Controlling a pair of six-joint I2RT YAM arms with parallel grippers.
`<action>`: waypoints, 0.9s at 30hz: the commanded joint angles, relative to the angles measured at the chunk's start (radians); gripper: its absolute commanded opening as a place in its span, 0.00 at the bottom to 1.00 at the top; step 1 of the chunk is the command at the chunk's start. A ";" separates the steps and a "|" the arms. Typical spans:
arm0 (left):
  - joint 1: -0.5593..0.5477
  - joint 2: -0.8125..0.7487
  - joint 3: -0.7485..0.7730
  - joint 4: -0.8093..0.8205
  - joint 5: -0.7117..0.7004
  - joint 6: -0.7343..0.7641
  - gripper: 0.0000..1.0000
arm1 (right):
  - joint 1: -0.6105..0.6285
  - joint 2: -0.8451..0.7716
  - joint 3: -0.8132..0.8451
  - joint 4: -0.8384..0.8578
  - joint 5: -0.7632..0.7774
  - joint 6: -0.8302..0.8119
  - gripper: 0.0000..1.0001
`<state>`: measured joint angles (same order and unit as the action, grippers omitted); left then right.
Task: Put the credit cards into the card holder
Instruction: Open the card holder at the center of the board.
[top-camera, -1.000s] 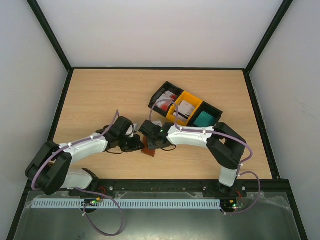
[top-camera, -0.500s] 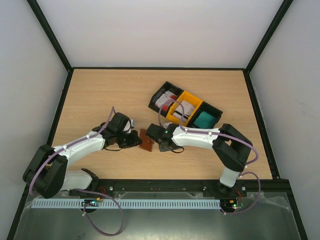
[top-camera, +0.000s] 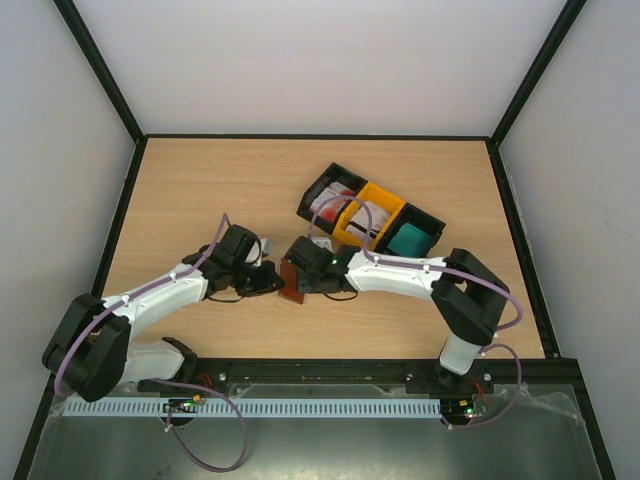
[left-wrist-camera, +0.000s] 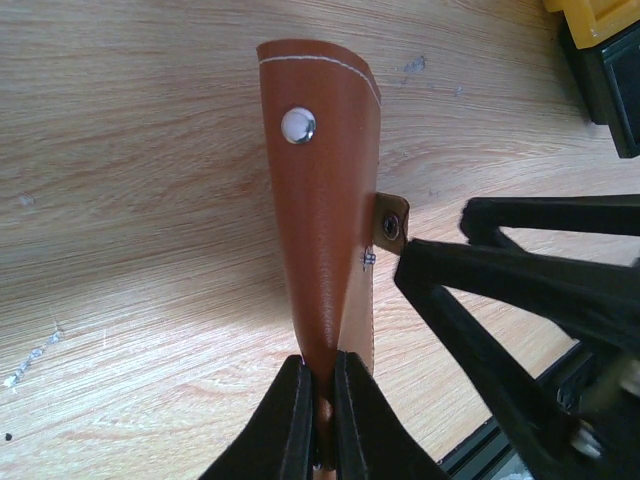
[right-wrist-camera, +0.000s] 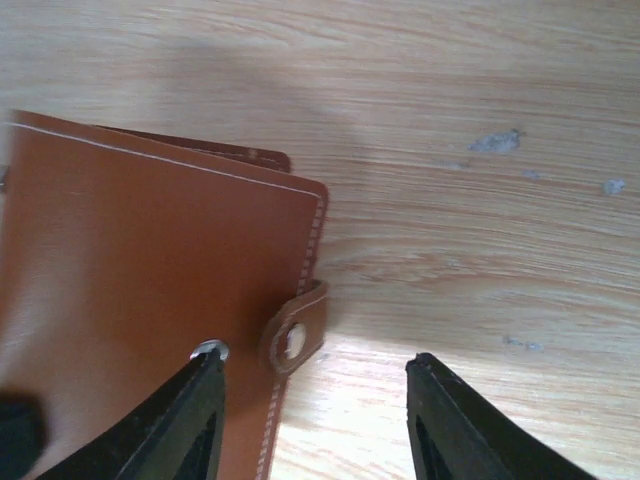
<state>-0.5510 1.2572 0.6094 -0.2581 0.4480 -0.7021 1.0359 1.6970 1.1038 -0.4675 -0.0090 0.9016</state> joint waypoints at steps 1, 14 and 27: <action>0.002 -0.017 0.021 -0.021 0.002 0.004 0.02 | -0.004 0.047 -0.003 0.003 0.062 0.084 0.46; 0.003 -0.019 0.001 -0.025 -0.006 0.001 0.02 | -0.004 0.153 0.027 0.008 0.072 0.100 0.28; 0.003 -0.023 -0.017 -0.019 -0.040 -0.019 0.02 | -0.008 0.188 0.031 0.066 0.046 0.103 0.18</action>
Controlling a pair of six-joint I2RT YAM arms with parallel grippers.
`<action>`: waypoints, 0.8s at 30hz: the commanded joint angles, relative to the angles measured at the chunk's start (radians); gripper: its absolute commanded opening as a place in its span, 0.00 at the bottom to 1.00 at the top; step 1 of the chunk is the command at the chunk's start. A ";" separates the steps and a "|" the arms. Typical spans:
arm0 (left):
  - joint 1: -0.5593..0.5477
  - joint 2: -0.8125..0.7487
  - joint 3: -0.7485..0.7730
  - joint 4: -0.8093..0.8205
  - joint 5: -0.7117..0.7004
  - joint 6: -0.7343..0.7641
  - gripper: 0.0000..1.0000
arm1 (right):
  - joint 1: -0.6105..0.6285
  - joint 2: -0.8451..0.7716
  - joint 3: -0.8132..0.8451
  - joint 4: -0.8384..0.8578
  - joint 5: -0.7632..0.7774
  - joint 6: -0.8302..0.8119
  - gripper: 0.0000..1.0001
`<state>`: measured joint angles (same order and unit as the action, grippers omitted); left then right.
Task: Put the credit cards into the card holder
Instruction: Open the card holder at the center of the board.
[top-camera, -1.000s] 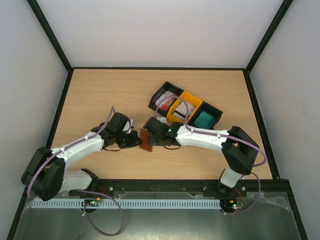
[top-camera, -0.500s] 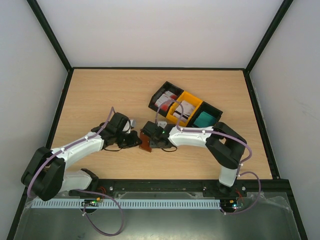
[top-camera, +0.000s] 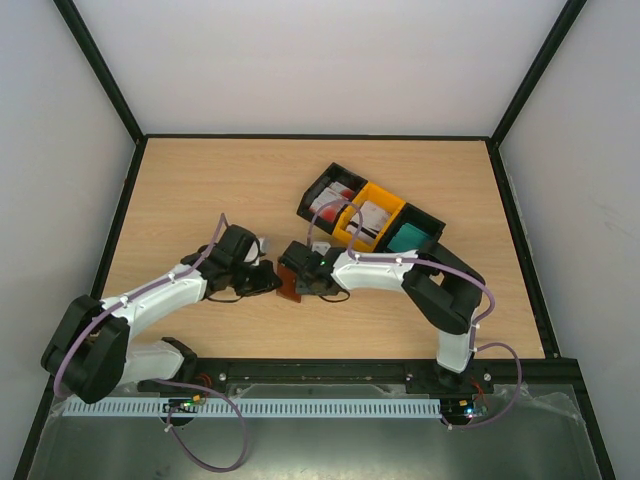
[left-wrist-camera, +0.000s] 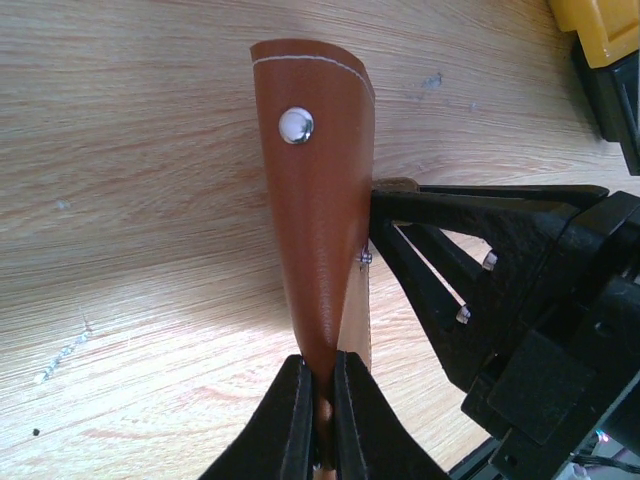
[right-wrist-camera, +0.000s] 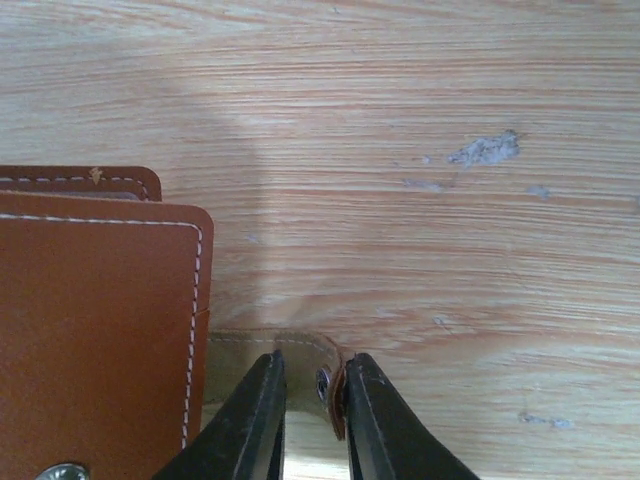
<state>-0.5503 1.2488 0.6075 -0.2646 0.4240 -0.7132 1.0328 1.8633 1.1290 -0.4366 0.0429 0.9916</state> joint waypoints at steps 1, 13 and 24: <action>0.002 -0.015 -0.016 -0.015 -0.020 -0.008 0.02 | -0.004 0.022 0.000 0.042 -0.009 0.017 0.19; 0.003 -0.011 -0.031 -0.020 -0.054 -0.008 0.05 | -0.006 -0.003 -0.023 0.142 0.060 0.028 0.10; 0.006 0.004 -0.043 -0.046 -0.103 -0.012 0.43 | -0.006 -0.057 0.009 0.044 0.094 -0.022 0.02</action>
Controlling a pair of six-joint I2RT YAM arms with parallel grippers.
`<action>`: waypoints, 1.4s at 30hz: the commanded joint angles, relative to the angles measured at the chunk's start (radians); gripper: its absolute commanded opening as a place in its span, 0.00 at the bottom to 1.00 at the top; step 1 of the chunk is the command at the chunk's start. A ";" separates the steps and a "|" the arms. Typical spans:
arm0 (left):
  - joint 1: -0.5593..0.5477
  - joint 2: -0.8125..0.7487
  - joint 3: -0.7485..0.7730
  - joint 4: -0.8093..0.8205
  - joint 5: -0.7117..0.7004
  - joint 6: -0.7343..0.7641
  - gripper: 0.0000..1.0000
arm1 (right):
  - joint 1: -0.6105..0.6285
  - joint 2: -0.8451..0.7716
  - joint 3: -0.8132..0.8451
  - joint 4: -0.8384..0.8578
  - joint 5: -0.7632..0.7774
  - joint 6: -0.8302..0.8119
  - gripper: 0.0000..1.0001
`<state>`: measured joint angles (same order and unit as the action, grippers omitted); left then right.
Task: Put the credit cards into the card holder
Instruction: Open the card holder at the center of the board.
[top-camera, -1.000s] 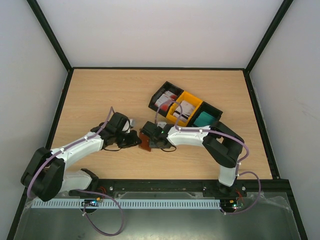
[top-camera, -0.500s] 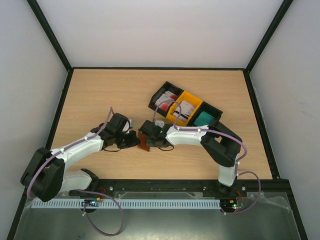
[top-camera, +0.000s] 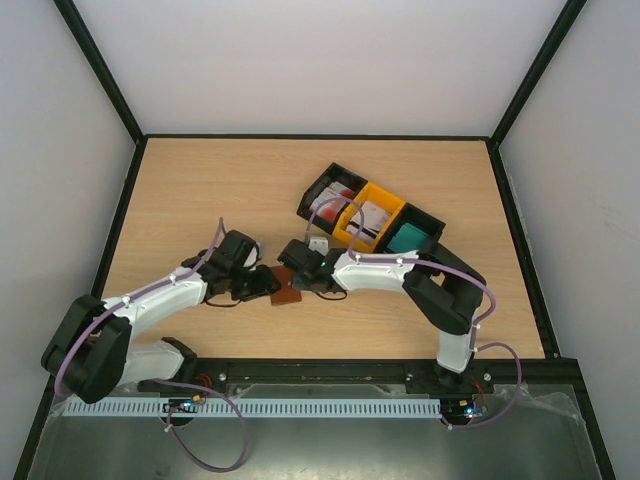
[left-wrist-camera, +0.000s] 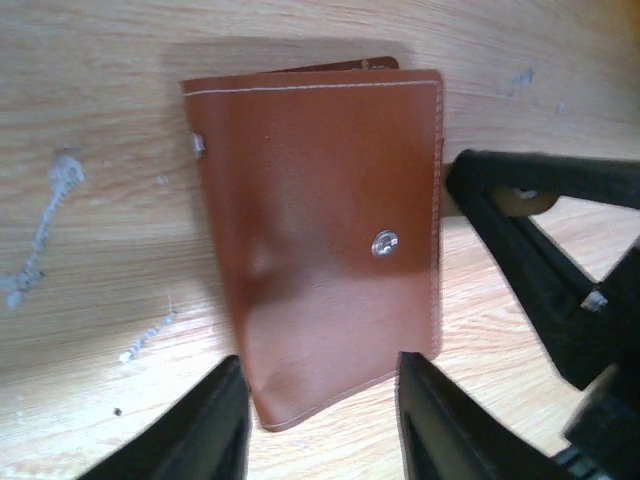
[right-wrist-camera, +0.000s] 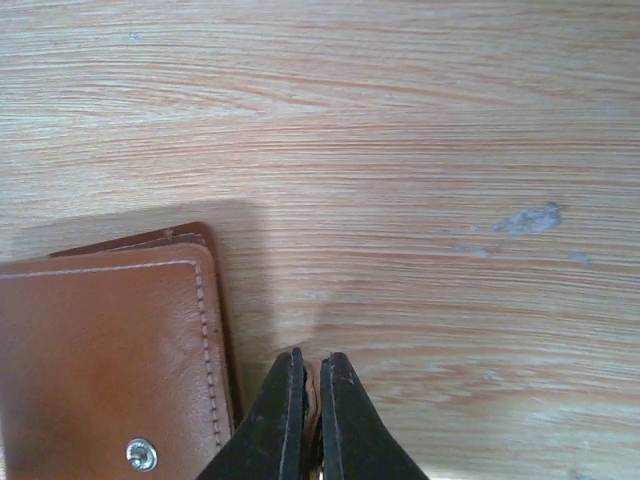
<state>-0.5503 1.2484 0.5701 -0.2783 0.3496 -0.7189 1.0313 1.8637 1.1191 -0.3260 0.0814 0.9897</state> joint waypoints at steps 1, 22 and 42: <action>0.005 0.003 -0.002 -0.034 -0.034 -0.005 0.47 | -0.005 -0.067 0.017 -0.082 0.050 -0.026 0.02; 0.026 -0.037 0.035 0.024 0.101 -0.017 0.89 | -0.004 -0.222 0.044 -0.108 -0.080 -0.058 0.02; 0.030 0.029 0.036 -0.027 0.016 0.000 0.88 | -0.005 -0.251 0.030 -0.084 -0.114 -0.069 0.02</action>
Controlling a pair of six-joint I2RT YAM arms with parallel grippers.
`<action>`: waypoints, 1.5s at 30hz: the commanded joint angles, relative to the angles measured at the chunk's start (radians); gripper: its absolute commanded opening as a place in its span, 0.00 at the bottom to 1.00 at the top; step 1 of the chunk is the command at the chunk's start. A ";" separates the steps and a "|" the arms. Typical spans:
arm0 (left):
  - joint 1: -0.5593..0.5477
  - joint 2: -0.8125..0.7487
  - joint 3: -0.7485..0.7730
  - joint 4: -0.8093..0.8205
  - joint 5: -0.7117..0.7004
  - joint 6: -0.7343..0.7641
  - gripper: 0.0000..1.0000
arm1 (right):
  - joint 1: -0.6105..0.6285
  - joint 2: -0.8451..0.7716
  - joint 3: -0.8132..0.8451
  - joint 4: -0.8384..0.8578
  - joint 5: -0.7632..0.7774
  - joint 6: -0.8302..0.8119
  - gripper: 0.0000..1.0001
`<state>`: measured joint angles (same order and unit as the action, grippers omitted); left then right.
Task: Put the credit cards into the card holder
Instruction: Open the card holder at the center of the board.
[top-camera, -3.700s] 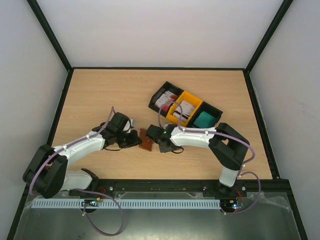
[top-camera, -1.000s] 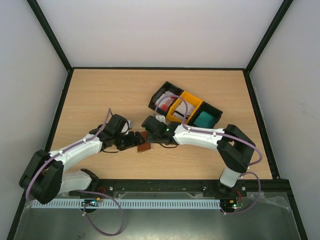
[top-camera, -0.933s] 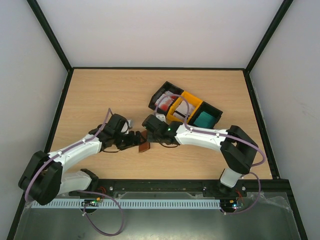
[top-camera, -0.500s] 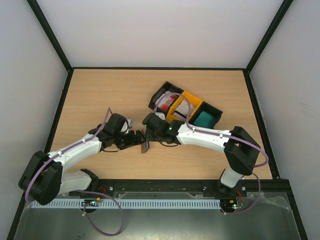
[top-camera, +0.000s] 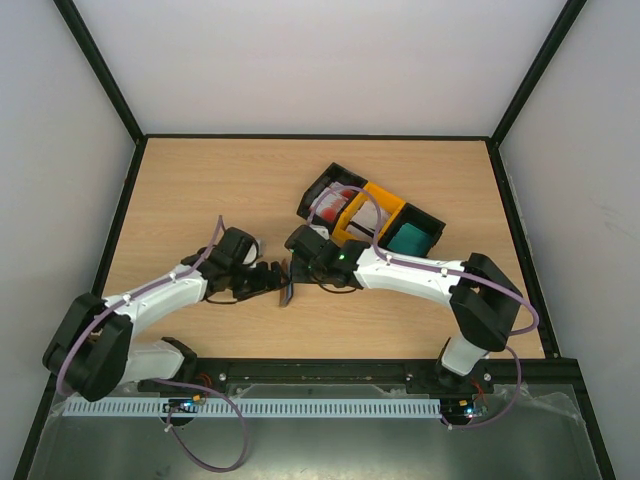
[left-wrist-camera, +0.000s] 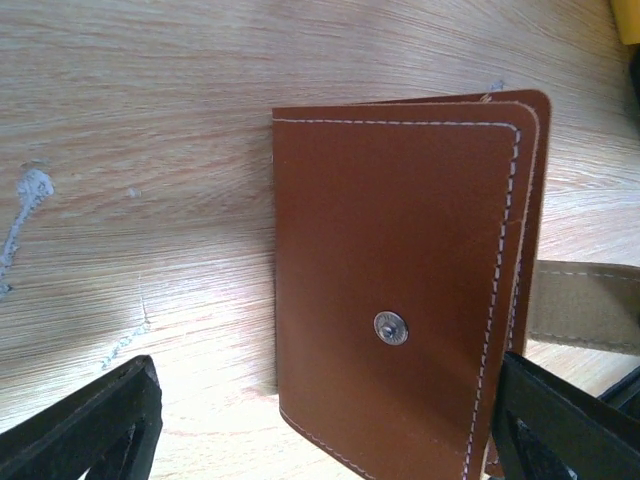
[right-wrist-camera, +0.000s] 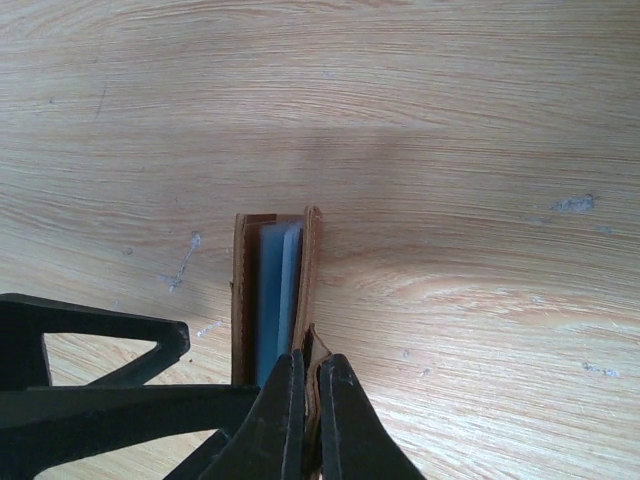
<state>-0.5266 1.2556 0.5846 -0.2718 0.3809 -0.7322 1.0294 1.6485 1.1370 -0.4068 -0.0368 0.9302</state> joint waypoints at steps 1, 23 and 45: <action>0.005 0.023 0.021 -0.034 -0.017 0.014 0.88 | -0.003 -0.035 0.012 -0.004 0.006 -0.009 0.02; 0.005 0.047 0.051 -0.069 -0.073 0.066 0.09 | -0.003 -0.021 0.029 -0.155 0.257 0.037 0.38; -0.020 0.030 0.223 -0.349 -0.288 0.090 0.02 | -0.003 -0.168 -0.031 -0.076 0.197 0.050 0.60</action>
<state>-0.5327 1.2568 0.7364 -0.4557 0.2653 -0.6727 1.0294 1.4857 1.1213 -0.4709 0.1383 0.9596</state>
